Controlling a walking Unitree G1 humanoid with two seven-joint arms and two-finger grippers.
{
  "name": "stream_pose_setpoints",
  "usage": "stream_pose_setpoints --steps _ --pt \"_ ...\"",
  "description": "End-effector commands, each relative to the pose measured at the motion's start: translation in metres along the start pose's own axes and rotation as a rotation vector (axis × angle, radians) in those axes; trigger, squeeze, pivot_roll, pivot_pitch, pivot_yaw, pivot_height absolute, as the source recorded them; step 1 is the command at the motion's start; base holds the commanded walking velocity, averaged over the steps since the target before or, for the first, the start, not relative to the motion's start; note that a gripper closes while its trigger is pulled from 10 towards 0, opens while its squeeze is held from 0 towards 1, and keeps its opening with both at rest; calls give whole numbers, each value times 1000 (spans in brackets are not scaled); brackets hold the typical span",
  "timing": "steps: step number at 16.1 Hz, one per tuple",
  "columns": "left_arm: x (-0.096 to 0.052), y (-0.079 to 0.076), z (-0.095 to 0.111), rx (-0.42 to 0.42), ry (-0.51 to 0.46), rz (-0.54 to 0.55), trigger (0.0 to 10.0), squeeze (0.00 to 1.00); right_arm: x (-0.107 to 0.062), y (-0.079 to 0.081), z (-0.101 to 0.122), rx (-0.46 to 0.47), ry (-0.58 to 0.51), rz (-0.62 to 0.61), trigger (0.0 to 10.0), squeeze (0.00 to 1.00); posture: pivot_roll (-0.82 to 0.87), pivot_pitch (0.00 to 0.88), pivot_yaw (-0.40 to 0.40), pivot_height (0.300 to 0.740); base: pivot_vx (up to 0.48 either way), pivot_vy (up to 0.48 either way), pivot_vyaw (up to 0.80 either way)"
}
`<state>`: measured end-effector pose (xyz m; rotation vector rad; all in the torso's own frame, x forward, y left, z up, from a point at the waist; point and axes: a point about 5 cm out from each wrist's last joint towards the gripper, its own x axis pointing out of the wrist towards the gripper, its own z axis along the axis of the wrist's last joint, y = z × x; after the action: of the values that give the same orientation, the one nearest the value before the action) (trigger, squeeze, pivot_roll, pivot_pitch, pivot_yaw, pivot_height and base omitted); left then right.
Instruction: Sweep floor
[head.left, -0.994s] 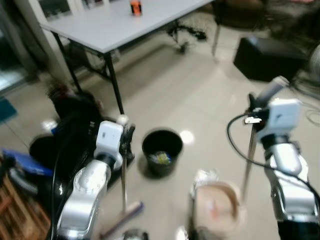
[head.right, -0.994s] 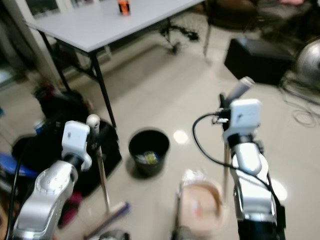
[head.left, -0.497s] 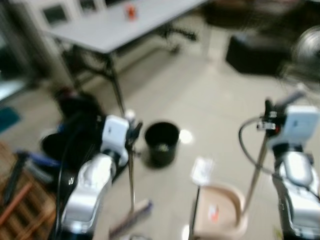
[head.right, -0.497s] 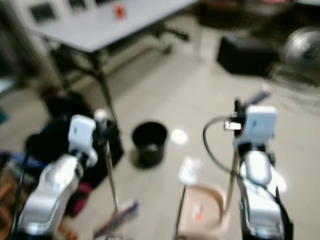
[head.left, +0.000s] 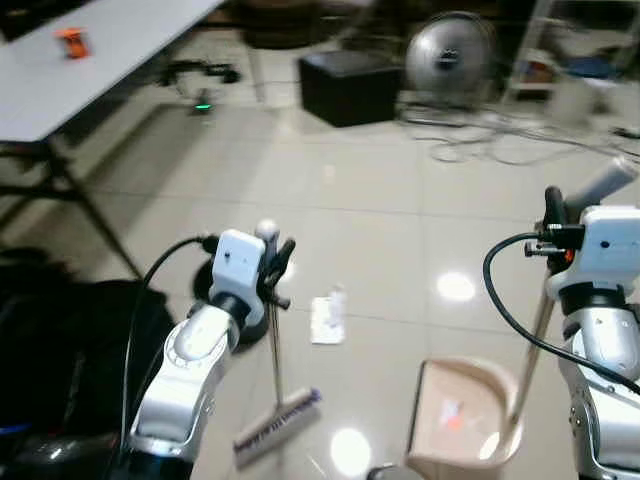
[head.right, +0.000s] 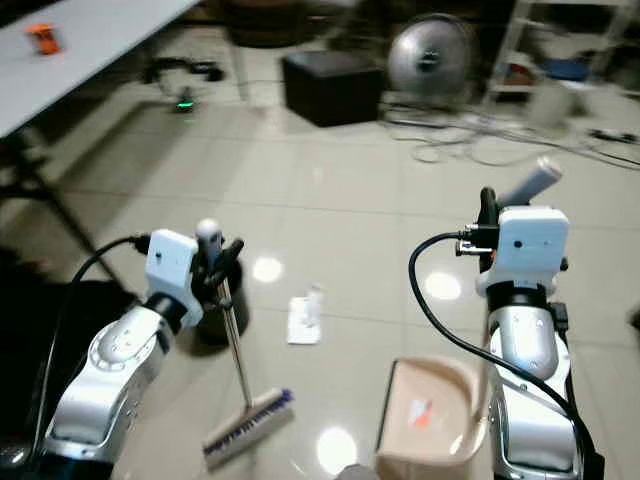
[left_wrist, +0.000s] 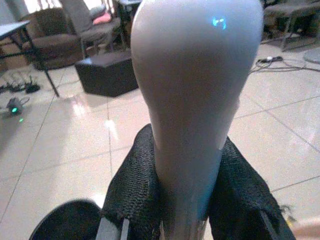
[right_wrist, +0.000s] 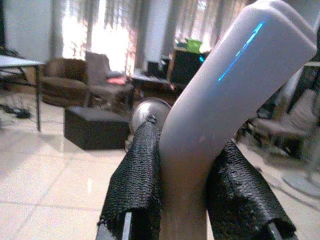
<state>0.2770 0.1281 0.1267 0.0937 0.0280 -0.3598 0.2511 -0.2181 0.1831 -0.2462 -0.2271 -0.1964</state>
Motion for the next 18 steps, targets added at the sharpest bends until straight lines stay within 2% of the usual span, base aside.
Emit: stream_pose_setpoints --steps 1,3,5,7,9,12,16,18 --pt "1 8 5 33 -18 42 10000 0 2 4 8 17 -25 10 10000 0 -150 13 51 740 0 0 -800" --pt "0 12 4 38 -10 61 10000 0 5 11 8 27 -22 51 10000 0 -139 9 24 740 0 0 -800" --pt "-12 14 10 53 -37 84 10000 0 8 19 10 65 -29 117 10000 0 -112 22 -18 740 0 0 -800" --pt "-17 12 11 68 -45 89 10000 0 10 23 5 97 0 131 10000 0 -111 21 -22 740 0 0 -400" --pt "-14 8 18 72 -76 71 10000 0 16 23 8 74 -9 129 10000 0 -109 26 -28 740 127 0 0" --pt "-6 0 31 101 -126 18 10000 0 18 22 11 94 -9 124 10000 0 -109 37 -16 740 291 0 0" --pt "-6 -7 33 92 -140 -7 10000 0 9 23 9 149 5 103 10000 0 -115 39 8 740 379 0 0" --pt "-4 -6 35 92 -142 1 10000 0 9 23 8 141 9 105 10000 0 -115 49 14 740 411 0 -800"
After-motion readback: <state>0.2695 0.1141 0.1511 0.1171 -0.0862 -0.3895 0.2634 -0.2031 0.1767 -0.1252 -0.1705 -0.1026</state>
